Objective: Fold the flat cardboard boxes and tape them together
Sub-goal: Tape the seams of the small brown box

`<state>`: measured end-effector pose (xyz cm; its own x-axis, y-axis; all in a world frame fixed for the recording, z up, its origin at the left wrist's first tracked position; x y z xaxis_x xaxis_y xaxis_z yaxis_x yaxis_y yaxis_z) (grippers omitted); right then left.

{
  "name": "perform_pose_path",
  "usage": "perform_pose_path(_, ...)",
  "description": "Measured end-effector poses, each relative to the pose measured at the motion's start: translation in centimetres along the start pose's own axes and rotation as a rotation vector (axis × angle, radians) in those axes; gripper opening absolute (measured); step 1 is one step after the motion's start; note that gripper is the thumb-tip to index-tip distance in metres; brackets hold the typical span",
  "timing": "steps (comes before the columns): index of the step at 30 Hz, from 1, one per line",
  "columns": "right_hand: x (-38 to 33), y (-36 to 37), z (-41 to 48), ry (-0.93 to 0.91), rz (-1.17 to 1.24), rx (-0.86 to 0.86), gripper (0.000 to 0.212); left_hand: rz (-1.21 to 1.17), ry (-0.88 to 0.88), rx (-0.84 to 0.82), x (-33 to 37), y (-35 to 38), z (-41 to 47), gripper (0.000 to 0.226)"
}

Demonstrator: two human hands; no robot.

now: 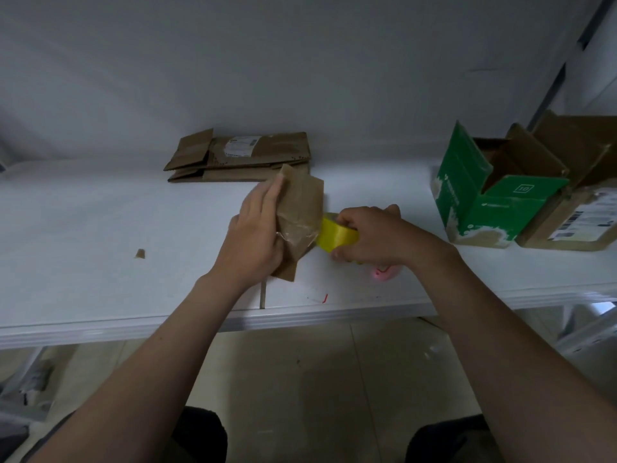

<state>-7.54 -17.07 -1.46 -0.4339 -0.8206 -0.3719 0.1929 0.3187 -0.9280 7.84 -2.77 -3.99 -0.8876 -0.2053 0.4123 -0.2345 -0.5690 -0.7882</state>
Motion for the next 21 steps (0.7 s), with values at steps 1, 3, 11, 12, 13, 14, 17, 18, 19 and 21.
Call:
perform_pose_path(1, -0.1, 0.0, -0.1, -0.004, 0.006, -0.004, 0.028, -0.04, 0.002, -0.005, 0.7, -0.3, 0.1, 0.087)
perform_pose_path(3, -0.3, -0.3, -0.3, -0.007, 0.034, -0.011, 0.019, -0.127, -0.02, 0.002, 1.5, -0.7, 0.1, 0.074)
perform_pose_path(11, -2.4, -0.8, -1.2, -0.026, 0.191, -0.055, 0.035, -0.193, -0.177, 0.079, -0.3, 0.2, 0.0, 0.03)
perform_pose_path(12, -2.4, -0.8, -1.5, -0.017, 0.238, -0.089, 0.037, -0.237, -0.195, 0.077, -0.7, 0.4, 0.0, 0.03)
perform_pose_path(13, -2.1, -0.7, -1.7, -0.005, 0.267, -0.106, 0.036, -0.268, -0.21, 0.073, -0.9, 0.5, 0.0, 0.031)
perform_pose_path(14, -1.8, -0.6, -1.8, 0.007, 0.277, -0.104, 0.033, -0.289, -0.218, 0.073, -1.0, 0.5, 0.0, 0.031)
perform_pose_path(17, -1.0, -0.6, -1.7, 0.062, 0.252, -0.039, 0.026, -0.321, -0.226, 0.085, -0.8, 0.8, -0.2, 0.031)
perform_pose_path(18, -0.9, -0.6, -1.4, 0.057, 0.191, 0.0, 0.028, -0.331, -0.233, 0.089, -0.8, 0.8, -0.2, 0.03)
perform_pose_path(19, -1.0, -0.6, -1.1, 0.041, 0.116, 0.042, 0.033, -0.339, -0.24, 0.091, -0.8, 0.8, -0.3, 0.03)
perform_pose_path(21, -1.0, -0.5, -0.7, 0.047, 0.013, 0.104, 0.04, -0.351, -0.25, 0.088, -0.8, 0.9, -0.3, 0.03)
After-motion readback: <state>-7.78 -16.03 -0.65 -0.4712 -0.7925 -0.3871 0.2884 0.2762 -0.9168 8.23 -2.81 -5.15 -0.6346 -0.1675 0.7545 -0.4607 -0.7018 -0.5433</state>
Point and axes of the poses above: each hand's wrist, its own z-axis towards the middle knuckle, its own y-axis out of the palm, x = y × z, the point moved 4 cm from there along z, towards the middle knuckle, and after that the axes turned 3 degrees about x, right-handed, at the moved point
